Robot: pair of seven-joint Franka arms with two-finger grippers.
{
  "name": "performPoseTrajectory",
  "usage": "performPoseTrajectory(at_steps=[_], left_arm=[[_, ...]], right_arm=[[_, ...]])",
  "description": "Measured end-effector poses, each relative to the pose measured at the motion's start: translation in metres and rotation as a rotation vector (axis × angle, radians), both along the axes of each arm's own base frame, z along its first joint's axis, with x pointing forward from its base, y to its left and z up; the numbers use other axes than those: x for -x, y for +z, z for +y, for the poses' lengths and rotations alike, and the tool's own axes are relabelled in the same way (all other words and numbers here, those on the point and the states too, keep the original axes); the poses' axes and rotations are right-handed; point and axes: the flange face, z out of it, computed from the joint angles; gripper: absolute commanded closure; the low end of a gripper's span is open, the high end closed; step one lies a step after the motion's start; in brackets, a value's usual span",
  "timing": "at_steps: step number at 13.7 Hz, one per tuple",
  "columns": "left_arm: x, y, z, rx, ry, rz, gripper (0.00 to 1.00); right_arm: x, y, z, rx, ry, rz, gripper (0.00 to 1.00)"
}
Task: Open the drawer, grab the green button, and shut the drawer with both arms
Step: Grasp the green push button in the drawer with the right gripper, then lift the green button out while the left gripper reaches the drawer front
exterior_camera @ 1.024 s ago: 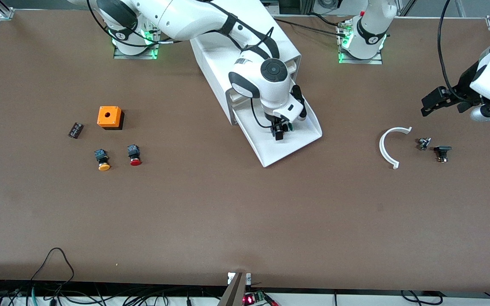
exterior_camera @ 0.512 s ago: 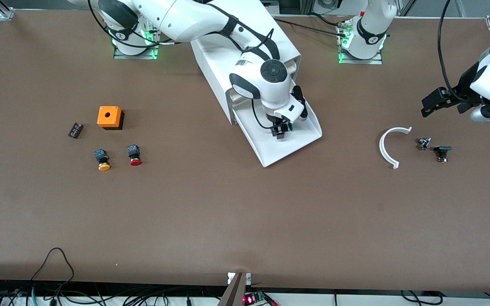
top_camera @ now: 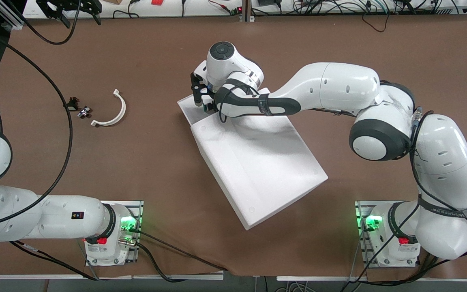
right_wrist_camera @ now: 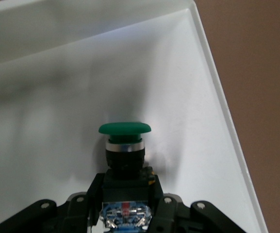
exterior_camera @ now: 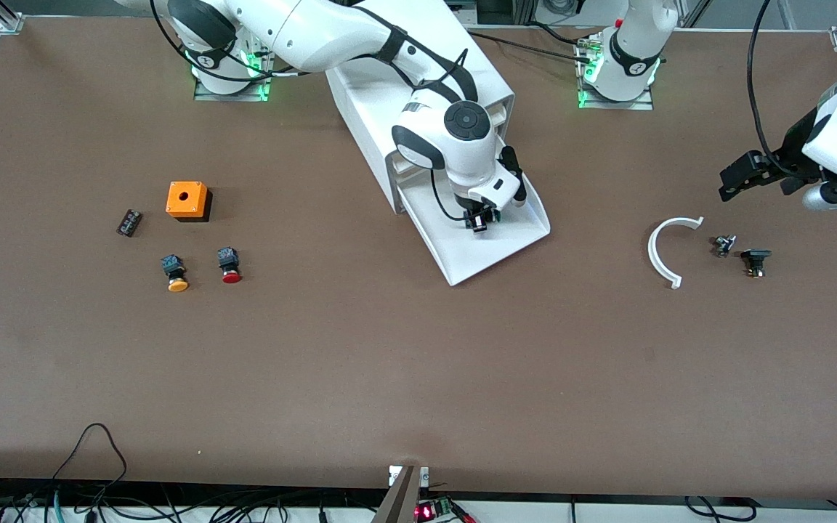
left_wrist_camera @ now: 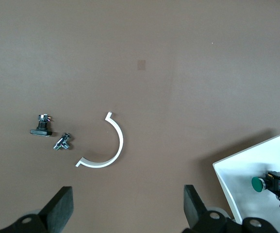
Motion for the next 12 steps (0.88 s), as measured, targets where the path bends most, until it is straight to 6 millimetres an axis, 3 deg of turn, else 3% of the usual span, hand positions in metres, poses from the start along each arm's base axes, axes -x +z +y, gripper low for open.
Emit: performPoseTrajectory(at_steps=[3,7,10,12], left_arm=[[-0.003,-0.001,0.002,0.001,0.004,-0.009,0.00],[-0.025,-0.021,0.003,0.005,0.006,-0.058,0.00],[-0.041,-0.046,0.000,0.007,0.001,-0.060,0.00],[-0.052,-0.075,-0.011,0.012,-0.011,-0.061,0.00]], right_arm=[[-0.008,0.023,0.005,-0.048,-0.044,-0.027,0.65],[-0.029,0.105,-0.005,-0.137,-0.207,-0.082,0.65],[-0.076,0.150,-0.050,-0.174,-0.454,-0.111,0.65],[-0.119,0.157,-0.100,-0.169,-0.691,-0.129,0.65]])
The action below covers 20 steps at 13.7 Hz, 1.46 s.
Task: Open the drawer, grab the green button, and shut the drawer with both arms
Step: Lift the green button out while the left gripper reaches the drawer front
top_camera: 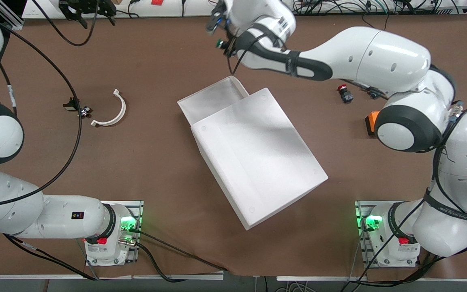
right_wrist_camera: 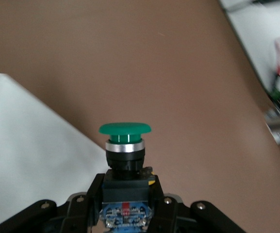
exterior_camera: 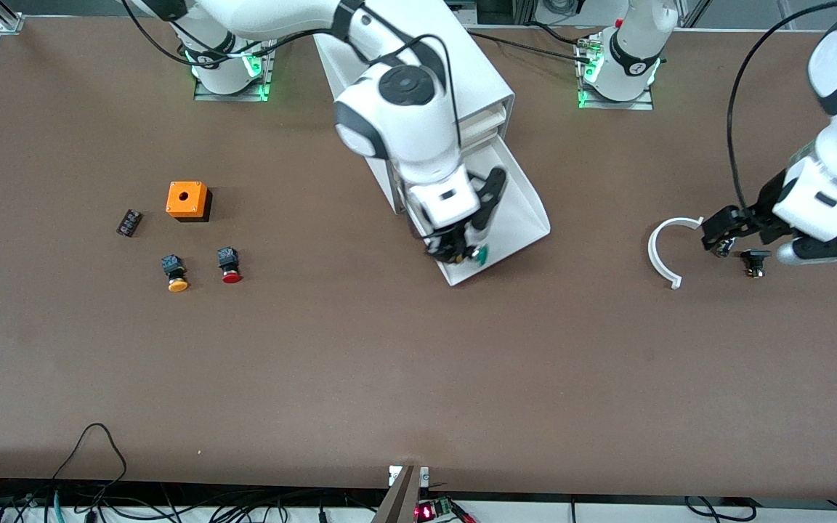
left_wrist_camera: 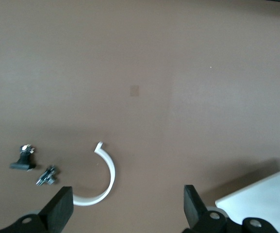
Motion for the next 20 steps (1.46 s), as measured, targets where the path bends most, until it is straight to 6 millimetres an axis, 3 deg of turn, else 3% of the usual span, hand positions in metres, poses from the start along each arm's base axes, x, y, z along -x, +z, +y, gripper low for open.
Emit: performPoseTrajectory(at_steps=[2,5,9,11,13,16,20], left_arm=[[-0.008,-0.041,-0.026,0.017,0.045,-0.014,0.00],[-0.005,-0.108,-0.080,0.059,0.171,-0.028,0.00],[0.013,-0.193,-0.153,0.104,0.352,-0.003,0.00],[0.020,-0.221,-0.181,0.117,0.424,0.016,0.00],[0.029,-0.246,-0.207,0.126,0.482,0.033,0.00],[0.041,-0.270,-0.237,0.137,0.534,0.046,0.00],[0.042,-0.281,-0.236,0.130,0.549,0.056,0.00]], right_arm=[[-0.030,-0.014,-0.043,0.003,-0.231,0.022,0.64],[-0.041,-0.058,-0.084,0.023,-0.537,0.101,0.64],[-0.063,-0.110,-0.170,0.096,-0.822,0.174,0.64],[-0.065,-0.131,-0.213,0.139,-0.890,0.213,0.64],[-0.055,-0.155,-0.244,0.187,-0.941,0.257,0.64],[-0.033,-0.187,-0.264,0.219,-1.015,0.299,0.64],[-0.019,-0.195,-0.263,0.191,-1.208,0.321,0.64]])
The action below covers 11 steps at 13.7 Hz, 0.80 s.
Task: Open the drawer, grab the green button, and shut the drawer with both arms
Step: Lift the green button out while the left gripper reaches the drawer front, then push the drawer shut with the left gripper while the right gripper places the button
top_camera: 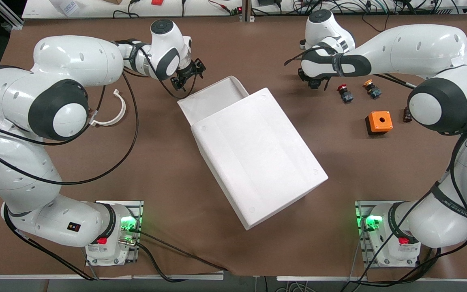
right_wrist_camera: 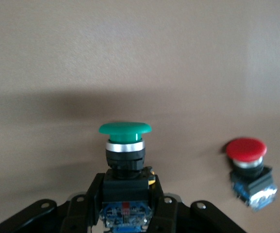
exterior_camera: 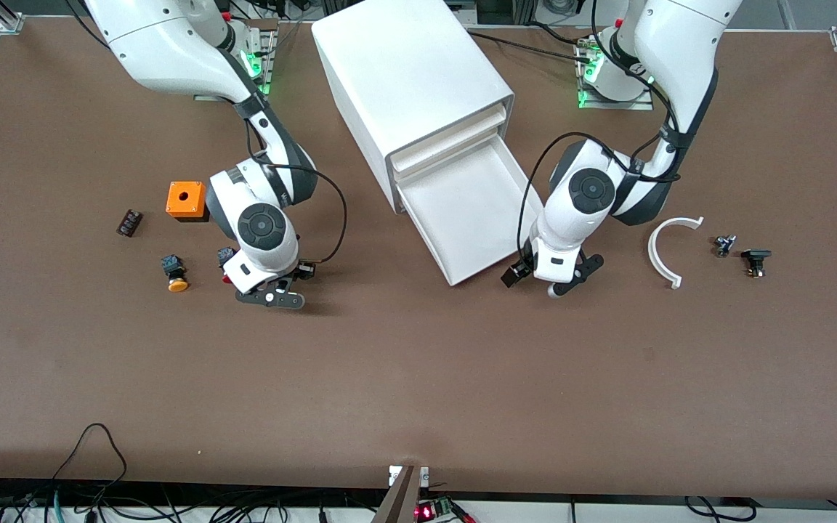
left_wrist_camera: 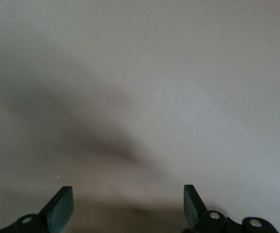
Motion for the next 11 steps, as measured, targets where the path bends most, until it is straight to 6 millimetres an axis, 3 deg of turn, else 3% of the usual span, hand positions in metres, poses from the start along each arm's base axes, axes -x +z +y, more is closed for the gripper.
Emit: performPoseTrajectory(at_steps=[1,2,3,4,7,9,11], left_arm=[[0.001,-0.004,0.000,-0.002,0.000,0.006,0.00],[0.004,-0.010,-0.001,-0.006,-0.003,0.017,0.00],[0.009,-0.017,-0.002,-0.011,-0.009,0.030,0.00],[0.015,-0.024,-0.005,-0.017,-0.018,0.044,0.00],[0.034,-0.035,-0.019,-0.025,-0.055,0.069,0.00],[0.049,-0.036,-0.035,-0.019,-0.090,0.082,0.00],[0.073,-0.037,-0.054,-0.014,-0.136,0.105,0.00]], right_arm=[[0.003,-0.001,0.000,0.000,-0.034,0.001,0.62],[0.007,-0.002,-0.001,0.004,-0.054,0.004,0.49],[0.011,-0.005,-0.003,0.010,-0.065,0.010,0.16],[0.014,-0.007,-0.004,0.014,-0.070,0.016,0.00],[0.013,-0.002,-0.005,0.009,-0.073,0.007,0.00],[0.008,0.021,-0.005,-0.006,-0.076,-0.030,0.00],[0.000,0.057,-0.008,-0.024,-0.086,-0.077,0.00]])
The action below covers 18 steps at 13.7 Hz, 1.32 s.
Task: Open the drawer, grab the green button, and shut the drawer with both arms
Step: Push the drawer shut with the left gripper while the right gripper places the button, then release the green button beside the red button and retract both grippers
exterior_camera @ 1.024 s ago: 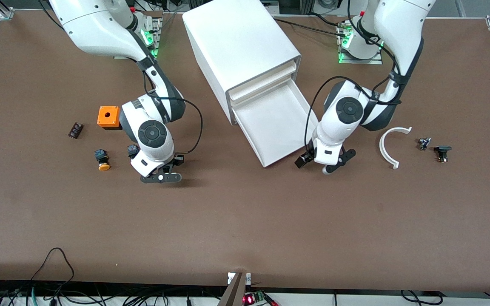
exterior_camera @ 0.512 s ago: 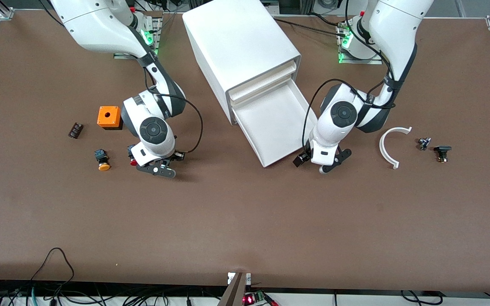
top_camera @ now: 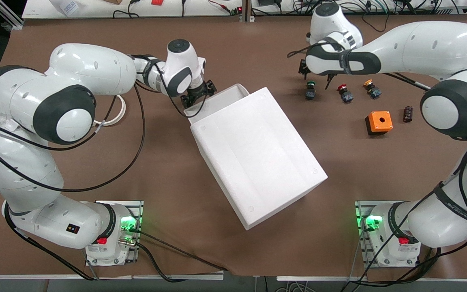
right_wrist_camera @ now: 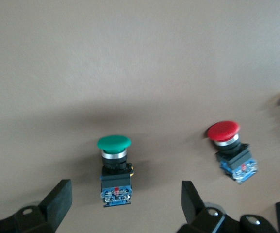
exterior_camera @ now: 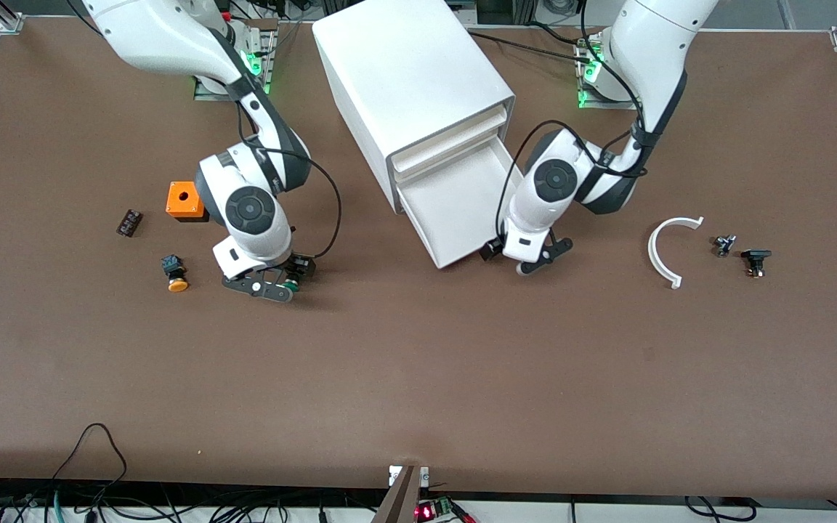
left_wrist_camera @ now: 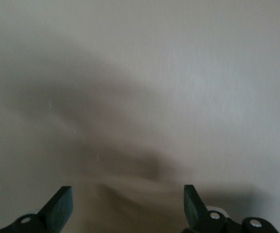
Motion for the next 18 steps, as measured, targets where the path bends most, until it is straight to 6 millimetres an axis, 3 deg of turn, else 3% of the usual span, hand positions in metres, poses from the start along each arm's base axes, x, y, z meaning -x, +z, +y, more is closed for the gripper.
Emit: performPoseTrajectory(at_steps=[3,6,10,13,15,18], left_arm=[[0.038,-0.009,-0.025,-0.008,-0.069,0.061,0.00],[0.067,-0.006,-0.052,-0.008,-0.137,0.105,0.00],[0.076,0.003,-0.064,0.003,-0.162,0.099,0.00],[0.082,0.014,-0.073,0.015,-0.178,0.088,0.00],[0.083,0.025,-0.076,0.033,-0.147,0.102,0.00],[0.088,0.030,-0.077,0.038,-0.126,0.135,0.00]], right_arm=[[-0.018,0.061,-0.006,0.007,-0.032,-0.032,0.00],[-0.034,0.109,-0.012,0.017,-0.067,-0.045,0.00],[-0.052,0.175,-0.025,0.019,-0.084,-0.066,0.00],[-0.051,0.219,-0.028,-0.022,-0.068,-0.069,0.00],[-0.052,0.243,-0.046,-0.044,-0.031,-0.071,0.00],[-0.047,0.278,-0.096,-0.036,0.059,-0.028,0.00]])
